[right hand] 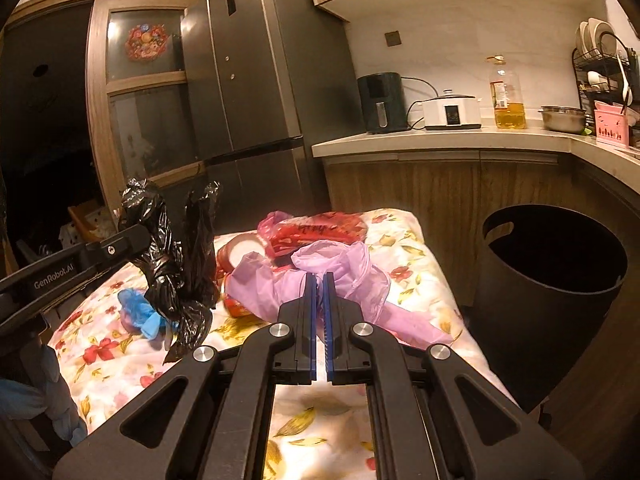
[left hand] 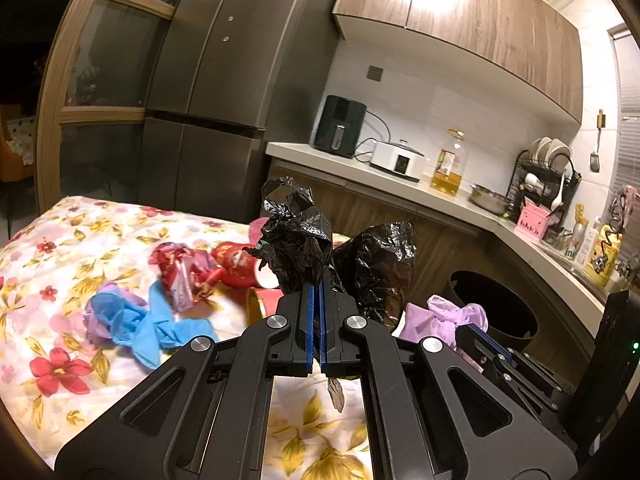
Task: Collect trash
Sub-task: 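Carry the black bags and purple glove in both grippers over the black bin, then open both grippers to drop the black bags and purple glove into the bin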
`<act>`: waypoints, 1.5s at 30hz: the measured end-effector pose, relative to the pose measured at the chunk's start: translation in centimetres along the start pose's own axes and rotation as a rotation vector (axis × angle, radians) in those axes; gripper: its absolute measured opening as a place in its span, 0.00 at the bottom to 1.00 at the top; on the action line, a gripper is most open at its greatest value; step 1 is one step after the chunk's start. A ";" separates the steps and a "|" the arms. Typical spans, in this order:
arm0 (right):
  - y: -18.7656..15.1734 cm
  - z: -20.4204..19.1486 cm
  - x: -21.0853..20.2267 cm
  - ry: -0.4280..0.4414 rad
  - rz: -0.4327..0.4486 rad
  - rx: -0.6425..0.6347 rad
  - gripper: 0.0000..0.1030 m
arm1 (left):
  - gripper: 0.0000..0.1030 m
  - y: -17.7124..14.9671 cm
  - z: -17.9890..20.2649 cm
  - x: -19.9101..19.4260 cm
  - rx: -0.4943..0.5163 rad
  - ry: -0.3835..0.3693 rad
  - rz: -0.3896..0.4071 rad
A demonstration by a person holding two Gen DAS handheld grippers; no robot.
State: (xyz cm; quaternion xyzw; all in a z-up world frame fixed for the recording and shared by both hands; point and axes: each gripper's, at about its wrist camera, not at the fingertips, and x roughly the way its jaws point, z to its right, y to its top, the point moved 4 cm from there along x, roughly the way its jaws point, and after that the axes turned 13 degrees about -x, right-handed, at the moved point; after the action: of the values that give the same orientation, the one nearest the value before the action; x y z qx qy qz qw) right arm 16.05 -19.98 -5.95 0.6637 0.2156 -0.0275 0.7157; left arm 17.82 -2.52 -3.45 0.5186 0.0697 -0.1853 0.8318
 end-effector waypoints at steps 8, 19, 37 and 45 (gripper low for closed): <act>0.9 3.5 -0.8 -0.071 0.033 0.024 0.04 | 0.01 -0.1 3.7 1.8 0.041 -0.063 -0.012; 2.7 12.6 -3.2 -0.305 0.093 0.066 0.04 | 0.01 -1.8 13.7 5.9 0.125 -0.245 -0.026; 2.1 20.7 -3.3 -0.476 0.096 0.120 0.04 | 0.01 -5.3 23.1 13.2 0.178 -0.392 -0.081; 1.9 22.2 -2.6 -0.481 0.092 0.135 0.04 | 0.01 -6.6 23.9 15.2 0.185 -0.400 -0.114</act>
State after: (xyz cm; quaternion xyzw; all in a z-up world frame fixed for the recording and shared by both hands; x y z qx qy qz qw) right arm 20.33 -41.78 -2.71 0.6933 0.0067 -0.1663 0.7011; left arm 27.49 -29.94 -2.85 0.5409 -0.0850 -0.3367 0.7661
